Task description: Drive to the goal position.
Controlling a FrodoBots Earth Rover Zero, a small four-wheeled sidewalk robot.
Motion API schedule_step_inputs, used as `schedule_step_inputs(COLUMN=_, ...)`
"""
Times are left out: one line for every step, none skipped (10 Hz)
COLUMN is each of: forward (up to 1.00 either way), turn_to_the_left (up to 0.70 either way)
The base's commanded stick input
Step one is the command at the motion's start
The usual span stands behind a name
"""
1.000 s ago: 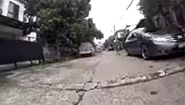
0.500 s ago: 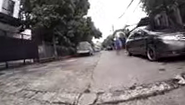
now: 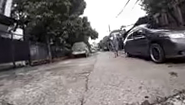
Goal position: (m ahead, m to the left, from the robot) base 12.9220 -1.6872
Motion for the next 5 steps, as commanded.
schedule_step_inputs(forward=1.0, turn_to_the_left=0.0)
schedule_step_inputs(forward=1.0, turn_to_the_left=0.0)
schedule_step_inputs(forward=1.0, turn_to_the_left=0.0)
schedule_step_inputs(forward=1.0, turn_to_the_left=0.0)
schedule_step_inputs(forward=1.0, turn_to_the_left=0.0)
